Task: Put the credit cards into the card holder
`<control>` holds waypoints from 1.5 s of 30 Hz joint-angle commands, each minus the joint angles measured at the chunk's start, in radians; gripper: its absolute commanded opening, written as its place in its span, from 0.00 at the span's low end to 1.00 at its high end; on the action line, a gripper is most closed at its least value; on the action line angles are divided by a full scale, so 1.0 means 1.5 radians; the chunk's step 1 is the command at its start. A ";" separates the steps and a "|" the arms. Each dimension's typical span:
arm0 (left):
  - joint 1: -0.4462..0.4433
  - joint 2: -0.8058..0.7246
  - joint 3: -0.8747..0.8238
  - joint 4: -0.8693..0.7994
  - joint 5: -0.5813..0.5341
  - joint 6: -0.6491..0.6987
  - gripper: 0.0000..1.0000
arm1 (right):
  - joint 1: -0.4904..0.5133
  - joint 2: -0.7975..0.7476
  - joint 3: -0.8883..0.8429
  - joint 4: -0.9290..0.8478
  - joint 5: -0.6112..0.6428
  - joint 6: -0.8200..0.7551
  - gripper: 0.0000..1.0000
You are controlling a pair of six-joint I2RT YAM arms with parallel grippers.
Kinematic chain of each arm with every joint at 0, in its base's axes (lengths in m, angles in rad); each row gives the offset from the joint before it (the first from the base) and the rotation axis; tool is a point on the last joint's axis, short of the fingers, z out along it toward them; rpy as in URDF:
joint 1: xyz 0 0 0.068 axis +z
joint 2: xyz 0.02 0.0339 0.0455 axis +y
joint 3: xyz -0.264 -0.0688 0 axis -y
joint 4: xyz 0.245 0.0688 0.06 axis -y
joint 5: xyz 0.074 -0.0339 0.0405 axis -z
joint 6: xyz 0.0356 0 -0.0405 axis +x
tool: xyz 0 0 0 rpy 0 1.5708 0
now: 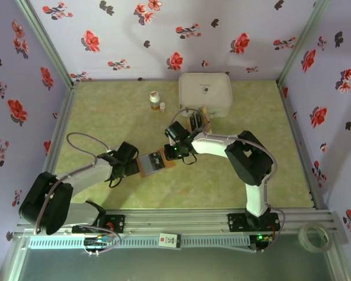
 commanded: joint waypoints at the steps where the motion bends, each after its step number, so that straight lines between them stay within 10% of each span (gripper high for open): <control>1: 0.005 0.018 0.006 -0.004 -0.006 0.002 1.00 | 0.010 0.020 0.024 -0.022 0.000 -0.014 0.13; 45: 0.003 0.049 0.013 0.013 0.002 0.006 1.00 | 0.082 0.058 0.107 -0.008 -0.070 0.025 0.07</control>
